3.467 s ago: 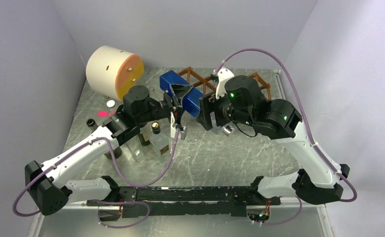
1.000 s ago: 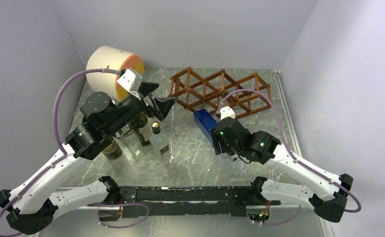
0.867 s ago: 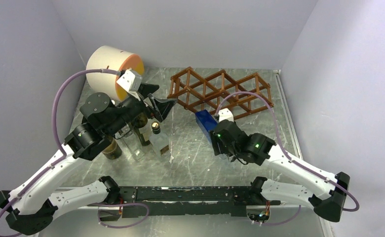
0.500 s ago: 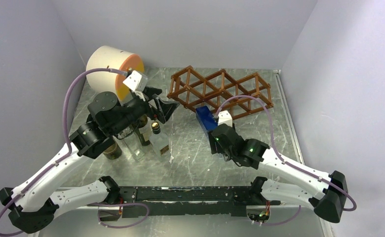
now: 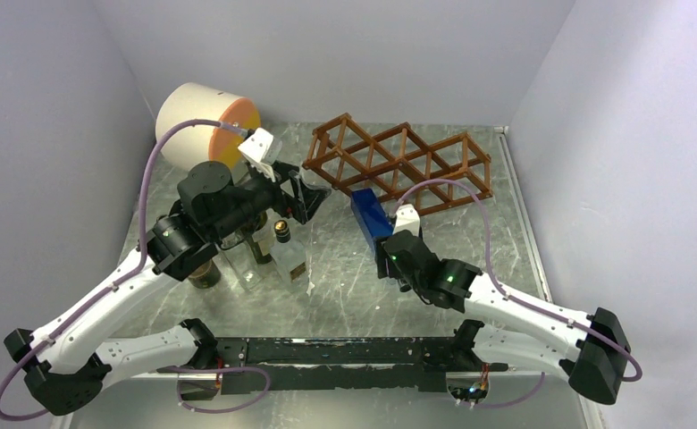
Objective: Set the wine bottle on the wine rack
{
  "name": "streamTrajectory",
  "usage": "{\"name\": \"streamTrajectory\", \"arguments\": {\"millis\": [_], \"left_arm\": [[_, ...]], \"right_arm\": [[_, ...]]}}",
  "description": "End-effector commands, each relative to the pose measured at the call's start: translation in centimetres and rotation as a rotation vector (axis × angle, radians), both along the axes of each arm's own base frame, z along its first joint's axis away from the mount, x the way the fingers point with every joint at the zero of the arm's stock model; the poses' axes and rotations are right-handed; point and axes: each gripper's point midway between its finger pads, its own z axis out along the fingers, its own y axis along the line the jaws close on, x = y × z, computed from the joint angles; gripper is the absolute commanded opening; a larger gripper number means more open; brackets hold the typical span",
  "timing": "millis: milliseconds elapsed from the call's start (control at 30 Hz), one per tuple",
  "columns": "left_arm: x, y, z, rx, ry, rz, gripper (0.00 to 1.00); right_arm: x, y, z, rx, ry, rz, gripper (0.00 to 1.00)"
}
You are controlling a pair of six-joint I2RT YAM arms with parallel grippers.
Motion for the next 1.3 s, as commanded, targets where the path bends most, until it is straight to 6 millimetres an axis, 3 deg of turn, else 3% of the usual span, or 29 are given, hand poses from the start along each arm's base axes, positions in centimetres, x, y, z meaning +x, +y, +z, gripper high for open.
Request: {"name": "streamTrajectory", "arguments": {"millis": [0,200,400,533,900,1267], "left_arm": [[0.6,-0.1,1.7,-0.018,-0.037,0.018,0.95],[2.5,-1.5,1.6,-0.022,0.003,0.048,0.95],[4.8,-3.0,1.0,-0.033,0.049,0.086,0.95],[6.7,-4.0,0.7,-0.039,0.105,0.105,0.94],[12.7,-5.2,-2.9,-0.018,0.233,0.185,0.91],[18.7,-9.4,-7.3,0.043,0.317,0.145,0.77]], "right_arm": [[3.1,1.0,6.3,0.201,-0.231,-0.087,0.00],[2.8,0.7,6.6,0.233,-0.268,-0.067,0.00],[3.1,0.7,5.5,0.210,-0.261,-0.078,0.00],[3.8,-0.4,5.6,0.193,-0.289,-0.154,0.00],[4.4,-3.7,5.3,0.202,-0.324,-0.338,0.00],[4.8,-2.8,5.2,0.223,-0.305,-0.289,0.00]]}}
